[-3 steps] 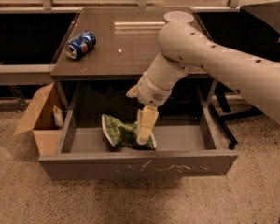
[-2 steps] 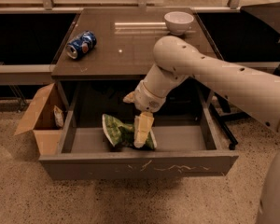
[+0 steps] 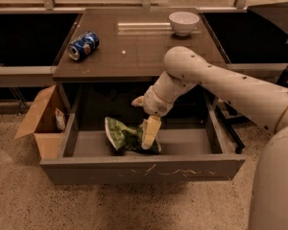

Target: Pick green jalapeno chip bag from top drawer and place on counter

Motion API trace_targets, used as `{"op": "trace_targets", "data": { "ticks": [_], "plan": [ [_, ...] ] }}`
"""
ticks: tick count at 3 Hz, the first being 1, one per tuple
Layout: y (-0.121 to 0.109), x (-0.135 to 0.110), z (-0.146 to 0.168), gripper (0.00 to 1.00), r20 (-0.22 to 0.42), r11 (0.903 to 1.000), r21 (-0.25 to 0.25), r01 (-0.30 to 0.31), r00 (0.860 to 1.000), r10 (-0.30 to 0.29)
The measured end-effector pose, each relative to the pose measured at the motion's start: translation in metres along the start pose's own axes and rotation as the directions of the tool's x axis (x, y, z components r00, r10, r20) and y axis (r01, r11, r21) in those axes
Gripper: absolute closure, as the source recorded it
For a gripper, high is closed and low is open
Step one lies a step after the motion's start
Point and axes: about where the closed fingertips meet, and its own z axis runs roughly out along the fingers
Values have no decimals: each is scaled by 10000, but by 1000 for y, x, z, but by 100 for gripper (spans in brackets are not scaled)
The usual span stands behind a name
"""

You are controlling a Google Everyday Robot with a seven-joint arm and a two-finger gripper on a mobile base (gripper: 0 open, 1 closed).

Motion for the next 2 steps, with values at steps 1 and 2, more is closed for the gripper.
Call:
{"op": "trace_targets", "data": {
  "ticks": [1,2],
  "plan": [
    [-13,15,6,0,4,9999,90,-62,10000,62],
    [-25,30,18,0,-165,9998,166,-136,9998,139]
  ]
}}
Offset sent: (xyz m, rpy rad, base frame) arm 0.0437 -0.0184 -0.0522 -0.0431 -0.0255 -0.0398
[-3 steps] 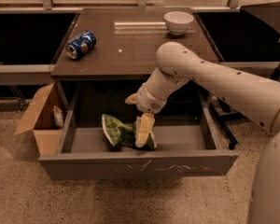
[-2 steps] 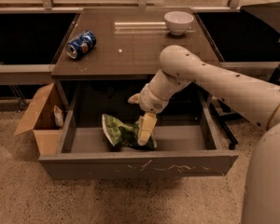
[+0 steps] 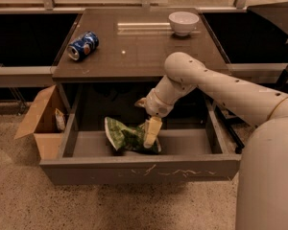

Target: Pick green jalapeno chip bag from top drawer and place on counter

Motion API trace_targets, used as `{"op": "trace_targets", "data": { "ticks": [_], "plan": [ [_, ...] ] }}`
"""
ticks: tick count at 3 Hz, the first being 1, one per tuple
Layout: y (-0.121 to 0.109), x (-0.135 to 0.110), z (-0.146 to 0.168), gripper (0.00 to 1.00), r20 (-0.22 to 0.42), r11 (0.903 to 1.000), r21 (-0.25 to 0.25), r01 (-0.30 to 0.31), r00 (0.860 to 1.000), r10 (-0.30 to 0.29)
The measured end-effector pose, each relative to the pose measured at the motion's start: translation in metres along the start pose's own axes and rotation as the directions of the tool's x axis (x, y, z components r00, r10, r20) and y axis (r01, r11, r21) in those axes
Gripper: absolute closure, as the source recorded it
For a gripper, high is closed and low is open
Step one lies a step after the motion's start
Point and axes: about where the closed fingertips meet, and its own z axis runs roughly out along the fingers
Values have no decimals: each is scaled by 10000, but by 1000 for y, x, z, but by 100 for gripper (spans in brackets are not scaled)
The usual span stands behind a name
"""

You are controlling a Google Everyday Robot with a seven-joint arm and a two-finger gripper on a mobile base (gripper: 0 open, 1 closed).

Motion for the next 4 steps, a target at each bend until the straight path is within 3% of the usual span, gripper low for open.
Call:
{"op": "trace_targets", "data": {
  "ticks": [2,3,4],
  "plan": [
    [-14,24,30,0,-554,9988,-368,-332,9980,311],
    [-14,29,40,13,-679,9979,-522,-372,9971,337],
    [-14,29,40,35,-679,9979,-522,-372,9971,337]
  ]
}}
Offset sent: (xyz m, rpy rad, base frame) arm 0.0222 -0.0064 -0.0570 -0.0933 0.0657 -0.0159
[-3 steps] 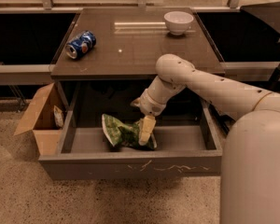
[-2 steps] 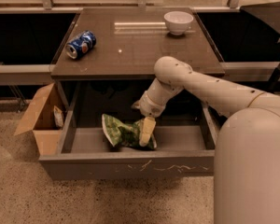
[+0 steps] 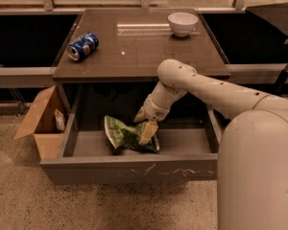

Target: Pick green jalapeno chip bag from top drawer and place on counter

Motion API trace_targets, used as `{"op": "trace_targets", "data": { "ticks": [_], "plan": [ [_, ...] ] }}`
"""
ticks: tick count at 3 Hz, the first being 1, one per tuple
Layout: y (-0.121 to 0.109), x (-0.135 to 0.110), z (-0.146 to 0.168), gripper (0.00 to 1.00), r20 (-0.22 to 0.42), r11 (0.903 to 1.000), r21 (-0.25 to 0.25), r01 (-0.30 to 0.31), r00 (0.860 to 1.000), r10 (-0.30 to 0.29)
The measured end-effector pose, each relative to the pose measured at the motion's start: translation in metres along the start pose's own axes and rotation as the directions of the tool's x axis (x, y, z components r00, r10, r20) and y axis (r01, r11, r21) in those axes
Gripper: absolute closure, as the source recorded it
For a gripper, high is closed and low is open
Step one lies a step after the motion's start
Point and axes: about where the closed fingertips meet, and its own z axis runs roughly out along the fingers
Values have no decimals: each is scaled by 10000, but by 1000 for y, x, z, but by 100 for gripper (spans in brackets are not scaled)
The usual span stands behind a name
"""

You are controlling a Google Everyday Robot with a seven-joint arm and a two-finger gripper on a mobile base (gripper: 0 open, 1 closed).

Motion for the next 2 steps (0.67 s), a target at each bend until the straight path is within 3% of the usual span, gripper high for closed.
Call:
{"op": "trace_targets", "data": {
  "ticks": [1,2],
  "plan": [
    [11,-8,-3,60,99,9997,92,206,9997,-207],
    [30,-28,-28,83,622,9961,529,712,9953,-744]
  ]
}}
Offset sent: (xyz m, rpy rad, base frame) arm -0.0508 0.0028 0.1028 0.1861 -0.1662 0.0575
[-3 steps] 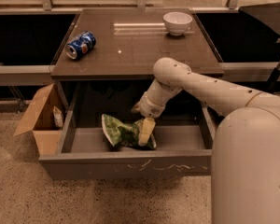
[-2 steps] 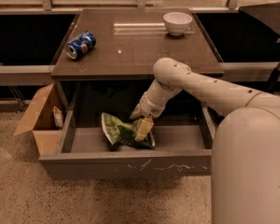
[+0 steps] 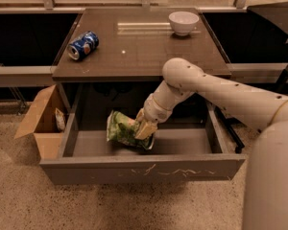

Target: Pick green jalapeno chip bag from top drawer and place on counter

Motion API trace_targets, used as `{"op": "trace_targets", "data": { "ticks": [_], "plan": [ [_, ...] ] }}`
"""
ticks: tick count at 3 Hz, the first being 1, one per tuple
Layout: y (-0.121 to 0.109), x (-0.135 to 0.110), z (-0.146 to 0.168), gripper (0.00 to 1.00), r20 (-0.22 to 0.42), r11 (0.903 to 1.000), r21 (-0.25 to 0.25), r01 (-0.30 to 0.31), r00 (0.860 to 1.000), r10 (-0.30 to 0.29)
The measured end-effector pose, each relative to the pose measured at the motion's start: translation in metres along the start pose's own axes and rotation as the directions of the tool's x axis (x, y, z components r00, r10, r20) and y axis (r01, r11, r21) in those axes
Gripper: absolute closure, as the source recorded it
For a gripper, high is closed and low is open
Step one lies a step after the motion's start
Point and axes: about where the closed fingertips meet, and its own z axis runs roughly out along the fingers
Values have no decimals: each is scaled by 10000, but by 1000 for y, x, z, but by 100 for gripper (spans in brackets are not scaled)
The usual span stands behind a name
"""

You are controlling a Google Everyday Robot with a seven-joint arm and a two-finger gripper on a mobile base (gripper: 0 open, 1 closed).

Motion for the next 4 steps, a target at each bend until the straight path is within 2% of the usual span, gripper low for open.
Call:
{"op": "trace_targets", "data": {
  "ticks": [1,2,3,4],
  "plan": [
    [25,-32,-53,100,827,9922,785,968,9912,-1033],
    [52,-64,-113,100,1426,9641,1691,2046,9628,-2293],
    [74,-85,-164,100,1624,9308,2468,2697,9354,-3141],
    [73,-85,-164,100,1624,9311,2457,2696,9355,-3137]
  ]
}}
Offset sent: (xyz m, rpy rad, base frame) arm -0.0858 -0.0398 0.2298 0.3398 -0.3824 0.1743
